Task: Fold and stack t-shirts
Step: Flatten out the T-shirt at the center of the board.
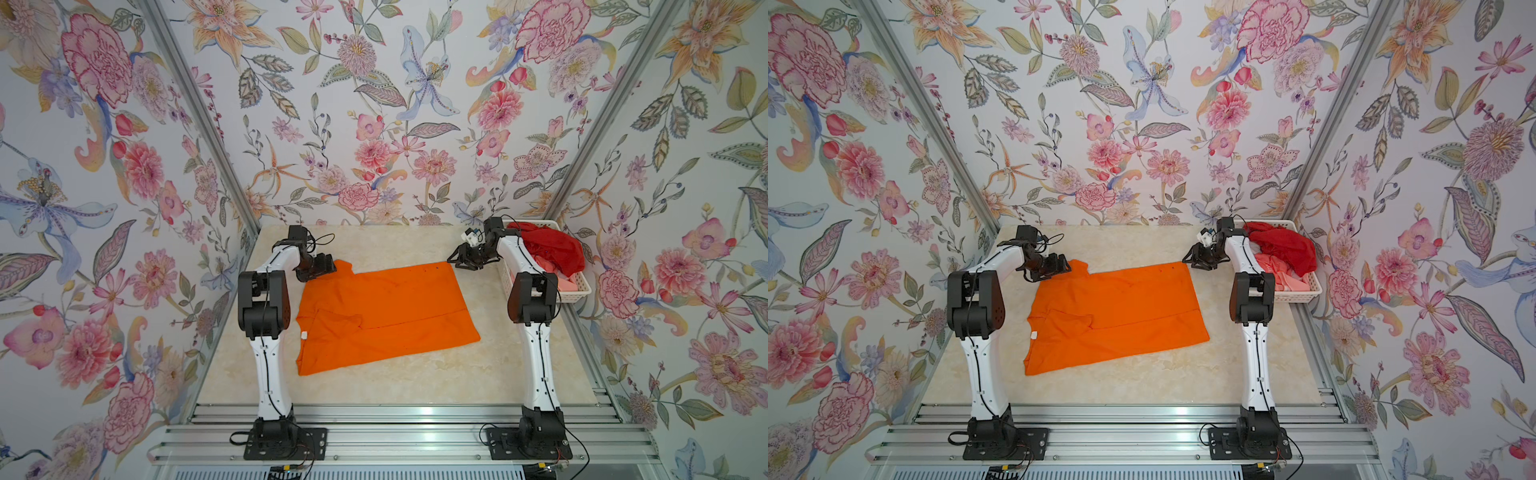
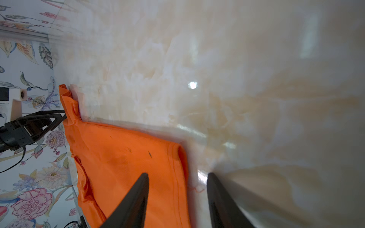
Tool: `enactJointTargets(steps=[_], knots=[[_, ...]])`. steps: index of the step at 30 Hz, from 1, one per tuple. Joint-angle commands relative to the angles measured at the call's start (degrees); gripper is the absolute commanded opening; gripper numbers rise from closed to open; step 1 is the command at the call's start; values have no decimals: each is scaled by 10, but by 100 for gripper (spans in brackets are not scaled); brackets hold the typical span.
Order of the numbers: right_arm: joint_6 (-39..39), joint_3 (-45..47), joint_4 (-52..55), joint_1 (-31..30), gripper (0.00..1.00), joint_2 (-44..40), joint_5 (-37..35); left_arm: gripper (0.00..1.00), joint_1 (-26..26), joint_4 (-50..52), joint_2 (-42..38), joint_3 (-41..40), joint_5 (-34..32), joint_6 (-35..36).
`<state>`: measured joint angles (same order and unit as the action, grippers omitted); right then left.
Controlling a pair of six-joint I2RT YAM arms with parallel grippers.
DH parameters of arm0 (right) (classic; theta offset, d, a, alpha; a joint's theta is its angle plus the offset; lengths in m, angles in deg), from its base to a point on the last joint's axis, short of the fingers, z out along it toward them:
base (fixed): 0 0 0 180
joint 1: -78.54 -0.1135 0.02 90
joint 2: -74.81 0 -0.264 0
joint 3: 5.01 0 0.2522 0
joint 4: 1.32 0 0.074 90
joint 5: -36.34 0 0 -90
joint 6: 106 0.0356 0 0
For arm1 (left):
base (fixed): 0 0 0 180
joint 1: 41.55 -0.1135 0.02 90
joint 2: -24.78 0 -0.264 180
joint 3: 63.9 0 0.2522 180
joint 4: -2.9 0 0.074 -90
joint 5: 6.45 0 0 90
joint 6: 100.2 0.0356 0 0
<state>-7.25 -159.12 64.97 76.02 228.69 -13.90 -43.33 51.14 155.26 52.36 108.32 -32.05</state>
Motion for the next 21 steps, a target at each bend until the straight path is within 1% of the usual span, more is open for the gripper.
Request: enactJointTargets(steps=[1, 5, 7, 8, 10, 12, 15, 17, 21], knots=[[-5, -23, 21, -7, 50, 37, -5, 87, -10, 39, 22, -1, -32, -2], [-5, -33, 24, -19, 49, 51, -1, 87, -1, 39, 46, 42, -91, -9], [-14, -33, 26, -29, 47, 48, -15, 87, 10, 39, 53, 65, -119, 1], [-19, -33, 28, -37, 46, 43, -46, 87, 19, 39, 53, 74, -134, 13], [-35, -37, 38, -59, 47, 30, -152, 87, 38, 39, 47, 87, -176, 40], [-57, -48, 53, -86, 49, 17, -272, 88, 64, 41, 38, 95, -230, 81], [-89, -48, 56, -114, 51, -7, -385, 90, 97, 42, 34, 103, -298, 134], [-104, -46, 50, -124, 52, -19, -421, 91, 106, 44, 36, 109, -308, 147], [-113, -55, 48, -117, 52, -16, -412, 92, 103, 52, 48, 121, -304, 143]])
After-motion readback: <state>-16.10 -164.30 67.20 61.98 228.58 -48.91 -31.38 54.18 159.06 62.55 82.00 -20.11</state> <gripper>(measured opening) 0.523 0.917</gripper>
